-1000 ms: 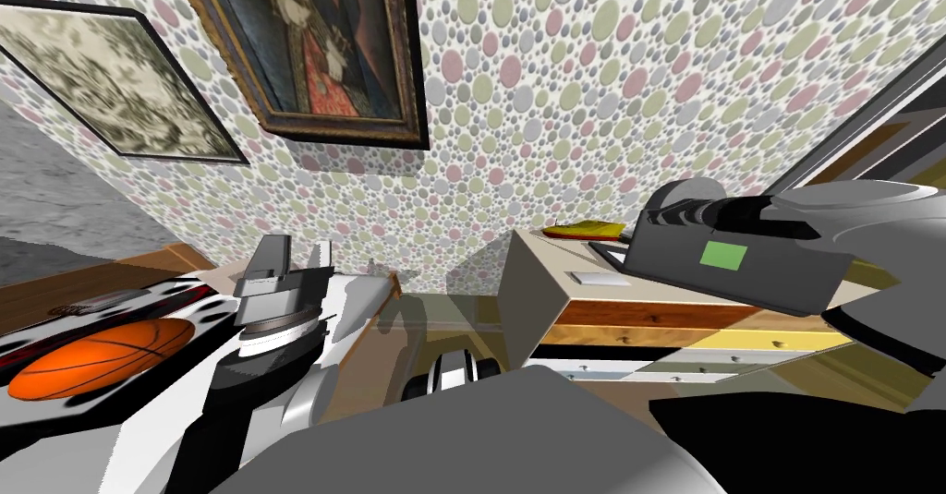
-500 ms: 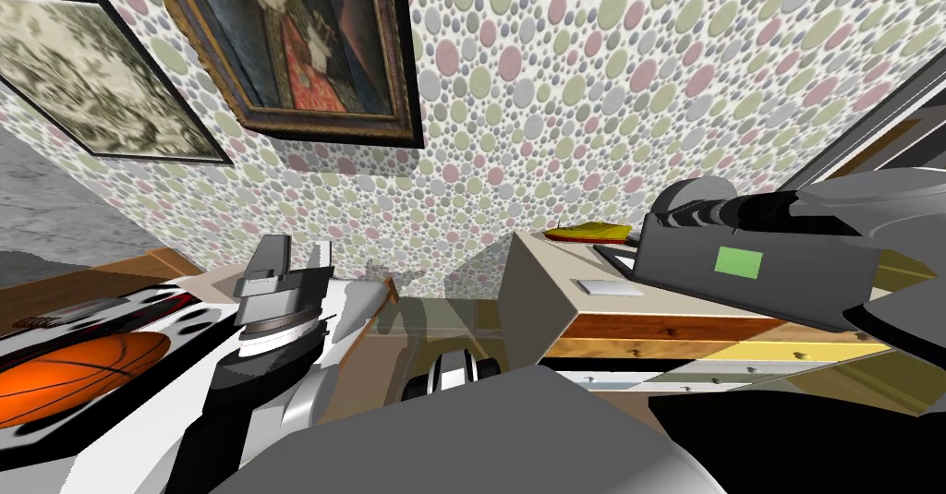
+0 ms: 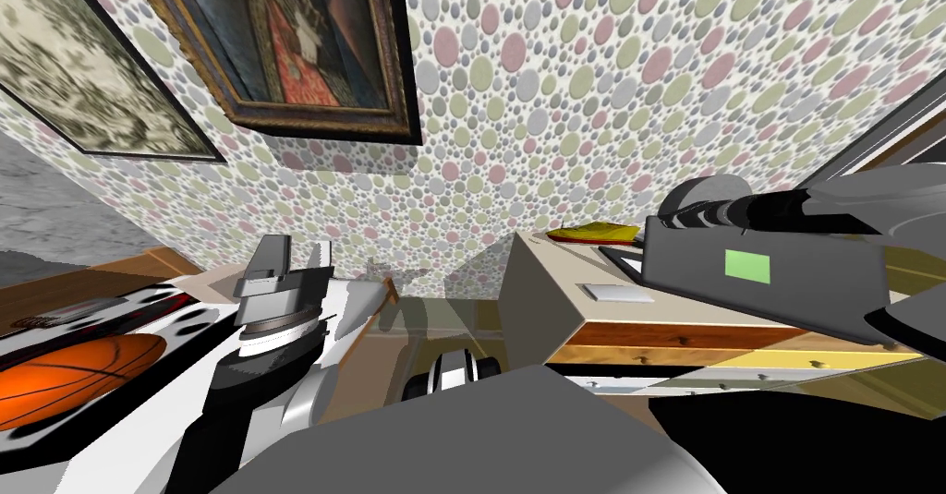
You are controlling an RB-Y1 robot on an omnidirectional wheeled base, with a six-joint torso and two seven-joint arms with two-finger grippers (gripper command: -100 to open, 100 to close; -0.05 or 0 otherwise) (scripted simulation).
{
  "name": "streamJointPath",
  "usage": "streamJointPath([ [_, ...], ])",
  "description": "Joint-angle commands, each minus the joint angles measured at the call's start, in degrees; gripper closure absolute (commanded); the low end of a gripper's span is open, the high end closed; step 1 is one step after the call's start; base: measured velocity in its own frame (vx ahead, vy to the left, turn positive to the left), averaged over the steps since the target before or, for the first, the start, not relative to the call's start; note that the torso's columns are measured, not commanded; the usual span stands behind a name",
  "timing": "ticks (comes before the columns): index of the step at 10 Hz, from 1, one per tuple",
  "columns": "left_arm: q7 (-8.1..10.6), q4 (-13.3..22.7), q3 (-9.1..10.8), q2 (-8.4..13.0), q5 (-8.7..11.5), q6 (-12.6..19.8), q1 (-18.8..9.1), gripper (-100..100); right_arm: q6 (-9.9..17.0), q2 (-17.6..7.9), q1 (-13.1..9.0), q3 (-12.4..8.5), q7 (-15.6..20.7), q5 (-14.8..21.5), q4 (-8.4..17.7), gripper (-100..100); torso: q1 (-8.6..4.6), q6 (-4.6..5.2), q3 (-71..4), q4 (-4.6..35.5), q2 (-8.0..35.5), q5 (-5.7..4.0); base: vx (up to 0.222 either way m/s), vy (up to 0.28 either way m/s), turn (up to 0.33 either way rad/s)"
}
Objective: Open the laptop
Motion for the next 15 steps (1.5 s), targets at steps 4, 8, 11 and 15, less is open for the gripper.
streamJointPath([
  [4,0.0,0.0,0.0,0.0,0.0,0.0,0.0,0,-1.67,-1.33,0.5,0.98,-1.48,0.3,-0.12,100,-0.01,-0.02,-0.07,-0.04,-0.1,-0.01,0.025,-0.01,0.0],
  [8,0.0,0.0,0.01,0.0,0.0,0.0,0.01,0,-2.98,-1.9,1.24,2.13,-3.15,-0.45,-0.35,-100,-0.13,-0.04,-0.25,-0.13,-0.37,-0.05,0.054,-0.019,-0.01],
  [11,0.0,0.0,0.0,0.0,0.0,0.0,0.01,0,-4.52,-2.25,2.29,3.16,-4.73,-1.06,-0.22,-100,0.0,0.02,-0.07,-0.03,-0.13,0.01,0.057,-0.012,-0.012],
  [15,0.0,0.0,0.0,0.0,0.0,0.0,0.0,0,-4.8,-2.11,1.68,3.11,-4.85,1.08,0.01,-100,-0.01,0.0,-0.02,-0.01,-0.03,-0.01,0.019,-0.009,0.002],
])
